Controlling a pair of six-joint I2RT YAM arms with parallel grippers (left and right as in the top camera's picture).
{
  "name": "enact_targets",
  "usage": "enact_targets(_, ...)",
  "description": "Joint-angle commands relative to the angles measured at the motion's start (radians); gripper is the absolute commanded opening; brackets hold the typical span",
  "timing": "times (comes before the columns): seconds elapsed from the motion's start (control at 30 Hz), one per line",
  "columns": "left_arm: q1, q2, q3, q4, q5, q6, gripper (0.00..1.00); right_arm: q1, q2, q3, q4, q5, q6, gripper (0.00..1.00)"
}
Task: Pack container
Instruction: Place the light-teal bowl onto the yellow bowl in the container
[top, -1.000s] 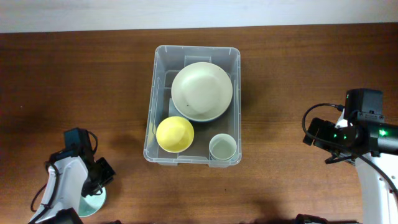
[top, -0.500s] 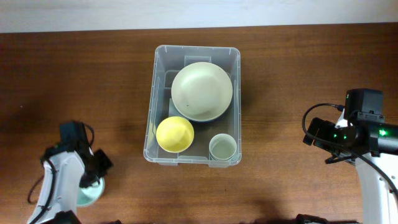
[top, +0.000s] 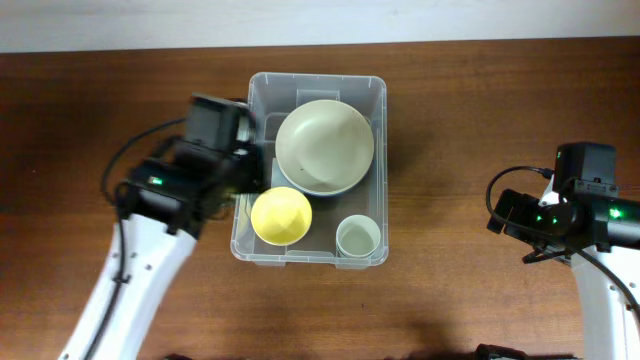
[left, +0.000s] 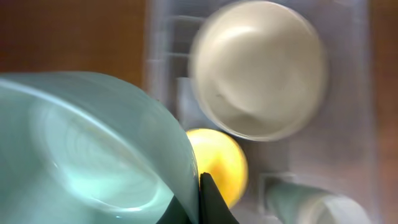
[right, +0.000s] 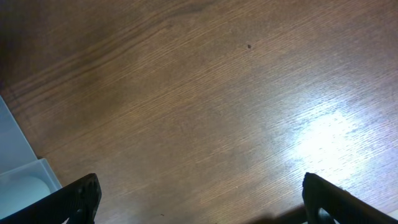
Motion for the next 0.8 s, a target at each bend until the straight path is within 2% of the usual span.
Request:
enact_targets(0.0, -0.150, 0.045, 0.009, 0.002, -0.056, 0.024, 0.01, -0.006, -0.010, -0.003, 0.003, -0.003, -0.006, 0.99)
enact_targets(0.17, -0.209, 0.185, 0.009, -0.019, -0.044, 0.024, 0.00, -0.006, -0.010, -0.003, 0.002, -0.003, -0.006, 0.99)
enact_targets(0.47, -0.210, 0.370, 0.009, -0.057, -0.011, 0.023, 0.01, -0.006, -0.010, -0.003, 0.001, -0.003, -0.006, 0.99)
enact_targets(0.5, -0.210, 0.370, 0.009, -0.060, -0.010, 0.023, 0.03, -0.006, -0.010, -0.003, 0.001, -0.003, -0.006, 0.99)
enact_targets(0.53, -0.210, 0.370, 0.009, -0.064, -0.011, 0.027, 0.13, -0.006, -0.010, -0.003, 0.001, -0.003, -0.006, 0.99)
enact_targets(0.57, -0.210, 0.369, 0.010, -0.065, -0.011, 0.027, 0.31, -0.006, -0.010, -0.003, 0.001, -0.003, -0.006, 0.99)
enact_targets(0.6, -0.209, 0.366, 0.010, -0.068, -0.011, 0.027, 0.36, -0.006, -0.010, -0.003, 0.002, -0.003, -0.006, 0.99)
enact_targets(0.77, -0.148, 0.283, 0.055, -0.119, -0.076, 0.026, 0.38, -0.006, -0.010, -0.003, 0.002, -0.003, -0.006, 0.99)
